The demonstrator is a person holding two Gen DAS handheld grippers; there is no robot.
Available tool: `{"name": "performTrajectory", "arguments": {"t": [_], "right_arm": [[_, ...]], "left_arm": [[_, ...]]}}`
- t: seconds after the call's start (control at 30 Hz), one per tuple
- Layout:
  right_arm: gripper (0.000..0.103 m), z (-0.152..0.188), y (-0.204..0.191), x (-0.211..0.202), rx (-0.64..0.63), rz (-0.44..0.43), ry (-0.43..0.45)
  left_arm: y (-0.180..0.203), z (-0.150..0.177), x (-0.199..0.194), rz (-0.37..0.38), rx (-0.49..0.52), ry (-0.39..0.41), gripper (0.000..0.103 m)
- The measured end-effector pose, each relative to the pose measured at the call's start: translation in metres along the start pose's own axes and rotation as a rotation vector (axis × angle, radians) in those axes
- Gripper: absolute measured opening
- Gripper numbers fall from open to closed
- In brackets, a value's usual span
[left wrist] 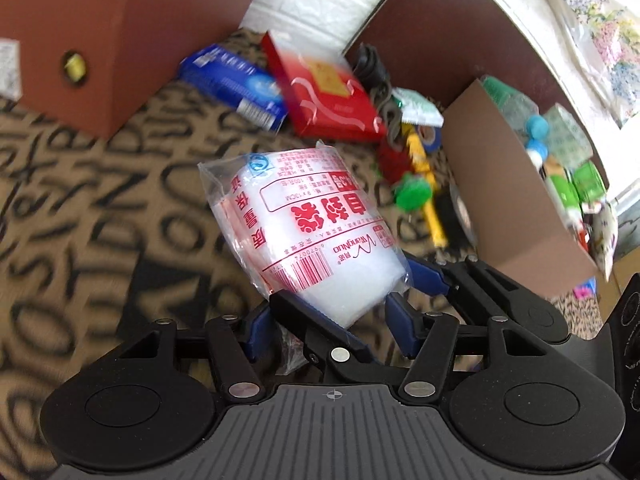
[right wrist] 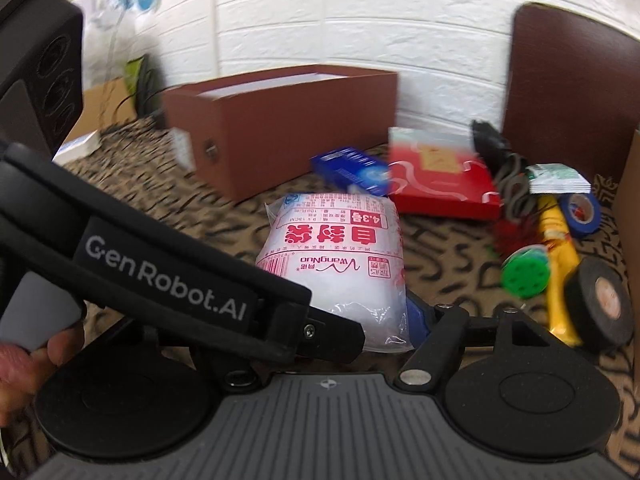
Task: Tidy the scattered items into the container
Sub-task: 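Close the left gripper on the cotton pad bag and lift it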
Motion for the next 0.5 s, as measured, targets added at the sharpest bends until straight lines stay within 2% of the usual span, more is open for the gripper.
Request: {"name": "performTrajectory", "arguments": {"t": [0.17,0.27,0.5], "right_arm": [[0.077,0.014,-0.028,-0.012,-0.006,-0.018,-0.021],[0.079,0.019,-0.038,-0.02,0.028,-0.066,-0.029],[0.082,0.028,-0.039,-0.036,0.11,-0.139,-0.025]], "left_arm": [[-0.01,0.026,-0.02,0.0,0.01,-0.014,0.072],[-0.013,0.038,-0.03,-0.024,0.042,-0.004,0.071],[-0.026,0.049,-0.046,-0.008,0.009,0.01,0.075]]}}
Point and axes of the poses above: each gripper's, at about its wrist camera, not at the fingertips, and x roughly the way its jaws point, y to its right, z to its underside, the point moved 1 cm from there along x, roughly the way its jaws point, and after that the axes turned 6 degrees about -z, right-handed, at the moved point
